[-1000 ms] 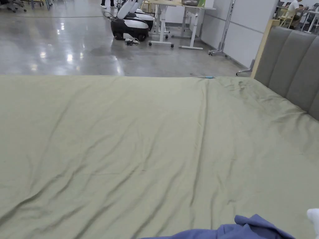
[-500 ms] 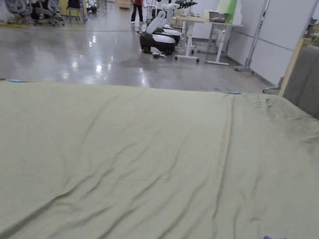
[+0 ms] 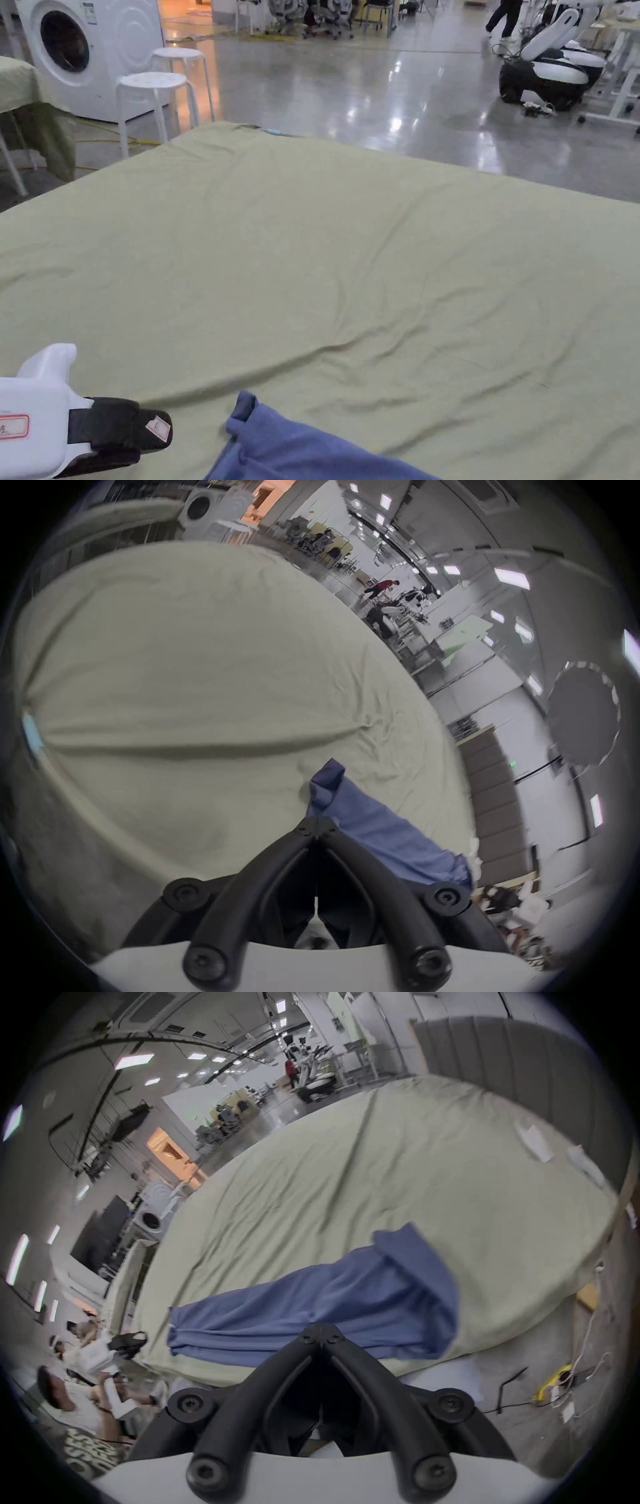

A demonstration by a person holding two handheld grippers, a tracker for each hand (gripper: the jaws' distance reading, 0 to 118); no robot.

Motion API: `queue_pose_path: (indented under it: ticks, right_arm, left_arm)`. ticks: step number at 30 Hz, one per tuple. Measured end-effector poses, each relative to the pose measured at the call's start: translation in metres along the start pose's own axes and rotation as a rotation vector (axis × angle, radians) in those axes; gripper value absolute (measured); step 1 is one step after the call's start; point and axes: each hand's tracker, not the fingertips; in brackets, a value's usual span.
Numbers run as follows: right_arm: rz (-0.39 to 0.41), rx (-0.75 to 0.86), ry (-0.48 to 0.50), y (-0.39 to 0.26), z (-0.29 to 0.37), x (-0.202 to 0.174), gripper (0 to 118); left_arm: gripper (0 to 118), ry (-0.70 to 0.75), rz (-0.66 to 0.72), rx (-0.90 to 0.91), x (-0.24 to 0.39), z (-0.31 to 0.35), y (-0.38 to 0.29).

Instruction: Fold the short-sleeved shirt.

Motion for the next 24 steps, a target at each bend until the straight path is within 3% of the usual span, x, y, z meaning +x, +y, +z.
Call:
queue_pose_path:
  ticks: [2,3,4,5,6,11,13,20,21,22,23,24]
  right_arm:
    - [0.023,-0.014,-0.026,0.002,-0.007,-0.005,2]
    - [0.059,-0.026,-0.049,0.003,-0.008,-0.013,2]
    - [0.09,-0.024,-0.072,0.003,-0.009,-0.016,2]
    - [0.109,-0.026,-0.091,0.004,-0.011,-0.019,2]
    - [0.102,-0.021,-0.09,0.005,-0.012,-0.02,2]
    - [0.078,-0.035,-0.076,0.005,-0.012,-0.037,2]
    - [0.091,-0.048,-0.086,0.005,-0.016,-0.041,2]
    - [0.116,-0.095,-0.071,0.004,-0.032,-0.057,2]
    - [0.119,-0.099,-0.069,0.004,-0.033,-0.058,2]
    - [0.121,-0.103,-0.068,0.003,-0.034,-0.058,2]
    - [0.121,-0.106,-0.066,0.003,-0.034,-0.06,2]
    - [0.121,-0.109,-0.063,0.003,-0.034,-0.06,2]
  left_arm:
    - [0,-0.111,0.064,-0.033,-0.014,-0.016,0.006]
    - [14,-0.175,0.077,-0.064,-0.022,-0.026,0.009]
    - [44,-0.214,0.081,-0.089,-0.028,-0.033,0.011]
    - [82,-0.221,0.074,-0.104,-0.035,-0.042,0.014]
    - [103,-0.233,0.073,-0.125,-0.037,-0.049,0.013]
    - [102,-0.417,0.247,-0.282,-0.06,-0.087,0.012]
    - [101,-0.492,0.253,-0.319,-0.06,-0.098,0.016]
    - [99,-0.429,-0.074,-0.415,0.002,-0.136,0.006]
    - [92,-0.418,-0.08,-0.412,0.006,-0.138,0.005]
    - [72,-0.389,-0.056,-0.405,0.002,-0.142,0.005]
    - [33,-0.319,0.022,-0.412,-0.004,-0.145,0.004]
    - [13,-0.278,0.108,-0.434,-0.01,-0.152,0.0]
